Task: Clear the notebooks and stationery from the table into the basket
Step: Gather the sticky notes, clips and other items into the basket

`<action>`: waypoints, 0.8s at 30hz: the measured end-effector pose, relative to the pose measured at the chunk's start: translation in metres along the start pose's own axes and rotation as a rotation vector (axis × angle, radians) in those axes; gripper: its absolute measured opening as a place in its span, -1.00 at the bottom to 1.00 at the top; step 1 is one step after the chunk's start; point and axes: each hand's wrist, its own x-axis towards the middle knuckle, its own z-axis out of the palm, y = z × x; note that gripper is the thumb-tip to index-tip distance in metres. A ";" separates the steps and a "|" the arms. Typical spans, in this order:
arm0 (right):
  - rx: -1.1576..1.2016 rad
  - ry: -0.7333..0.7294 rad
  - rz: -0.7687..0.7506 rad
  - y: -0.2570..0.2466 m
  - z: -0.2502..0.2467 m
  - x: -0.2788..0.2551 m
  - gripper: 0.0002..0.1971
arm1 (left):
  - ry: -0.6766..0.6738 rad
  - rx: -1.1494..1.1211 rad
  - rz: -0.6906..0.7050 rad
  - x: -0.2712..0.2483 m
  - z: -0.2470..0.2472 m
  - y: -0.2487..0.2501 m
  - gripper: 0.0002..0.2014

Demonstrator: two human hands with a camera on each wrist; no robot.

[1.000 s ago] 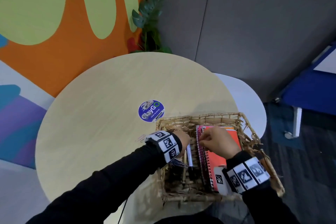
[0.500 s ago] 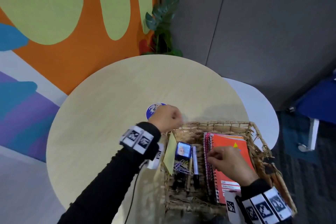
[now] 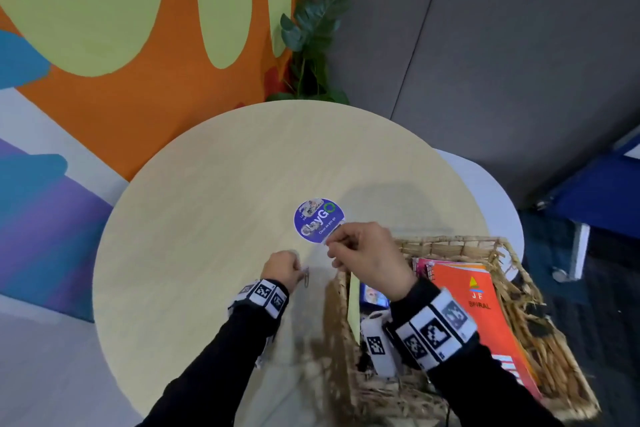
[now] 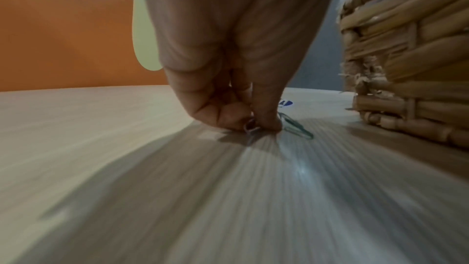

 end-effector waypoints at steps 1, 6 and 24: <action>-0.033 -0.023 0.014 0.000 0.013 0.009 -0.76 | -0.010 0.007 -0.001 0.000 0.000 -0.001 -0.69; -0.262 -0.088 0.187 0.015 0.075 0.054 -0.76 | 0.014 -0.037 -0.033 -0.007 -0.007 -0.022 -0.72; -0.667 -0.175 0.504 0.039 0.141 0.066 -0.63 | 0.171 -0.331 -0.009 -0.057 -0.049 -0.106 -0.72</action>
